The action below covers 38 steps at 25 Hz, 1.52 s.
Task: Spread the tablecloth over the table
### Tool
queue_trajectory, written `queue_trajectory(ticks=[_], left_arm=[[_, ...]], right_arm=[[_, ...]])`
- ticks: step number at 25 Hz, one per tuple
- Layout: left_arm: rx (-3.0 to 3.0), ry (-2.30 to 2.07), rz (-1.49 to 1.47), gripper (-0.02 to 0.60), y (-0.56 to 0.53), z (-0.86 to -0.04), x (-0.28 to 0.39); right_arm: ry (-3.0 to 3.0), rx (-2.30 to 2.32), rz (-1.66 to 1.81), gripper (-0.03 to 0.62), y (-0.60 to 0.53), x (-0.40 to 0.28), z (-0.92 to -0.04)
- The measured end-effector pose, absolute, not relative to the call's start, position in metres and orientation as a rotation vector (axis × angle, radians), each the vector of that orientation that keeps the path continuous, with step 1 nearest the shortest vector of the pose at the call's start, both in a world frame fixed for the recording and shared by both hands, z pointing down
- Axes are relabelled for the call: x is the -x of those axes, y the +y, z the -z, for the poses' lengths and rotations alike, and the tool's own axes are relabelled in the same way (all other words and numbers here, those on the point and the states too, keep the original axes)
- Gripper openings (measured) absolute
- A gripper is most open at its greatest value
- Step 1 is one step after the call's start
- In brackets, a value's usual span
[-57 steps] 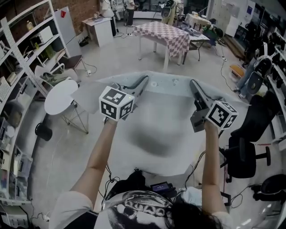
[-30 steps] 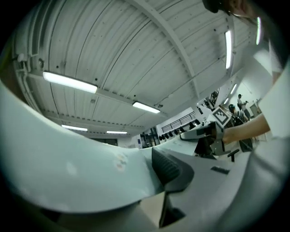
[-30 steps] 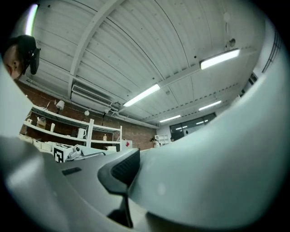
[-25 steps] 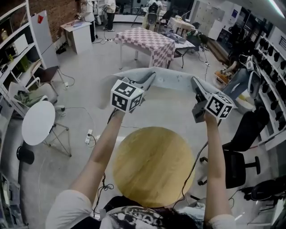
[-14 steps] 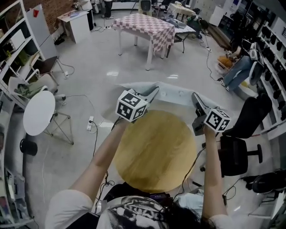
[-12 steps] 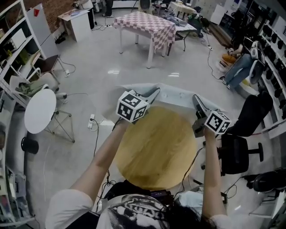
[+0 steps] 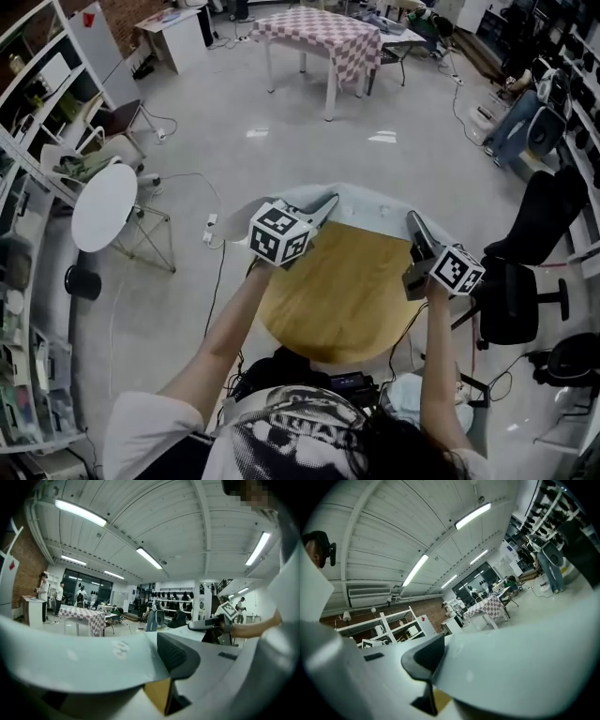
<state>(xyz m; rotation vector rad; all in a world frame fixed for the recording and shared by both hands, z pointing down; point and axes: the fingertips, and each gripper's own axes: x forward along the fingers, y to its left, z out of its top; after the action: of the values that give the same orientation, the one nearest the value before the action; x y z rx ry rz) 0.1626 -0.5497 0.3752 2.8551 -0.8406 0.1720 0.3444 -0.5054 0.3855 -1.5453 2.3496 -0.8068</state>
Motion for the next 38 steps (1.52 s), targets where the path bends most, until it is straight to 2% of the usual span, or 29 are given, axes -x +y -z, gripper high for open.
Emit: queue_trajectory(ticks=[6,23,31,38], left_arm=[[-2.75,-0.85,-0.218,0.087,-0.482,-0.412,-0.153],[-2.421,-0.838,-0.096,0.087,-0.329,-0.5,-0.112],[-2.368,-0.856,-0.215,0.087,-0.275,-0.54,-0.1],[-2.406,-0.885,-0.473,0.083,-0.236,-0.583,-0.088]], right_arm=[[2.263,1.494,0.947,0.072,-0.436,-0.337,-0.428],[2.172,1.38,1.22,0.064,-0.289,-0.303,-0.51],[2.199,1.424,1.367,0.061,-0.237,-0.288,-0.551],[2.294,1.523,1.446,0.035,-0.2,-0.266,-0.591]])
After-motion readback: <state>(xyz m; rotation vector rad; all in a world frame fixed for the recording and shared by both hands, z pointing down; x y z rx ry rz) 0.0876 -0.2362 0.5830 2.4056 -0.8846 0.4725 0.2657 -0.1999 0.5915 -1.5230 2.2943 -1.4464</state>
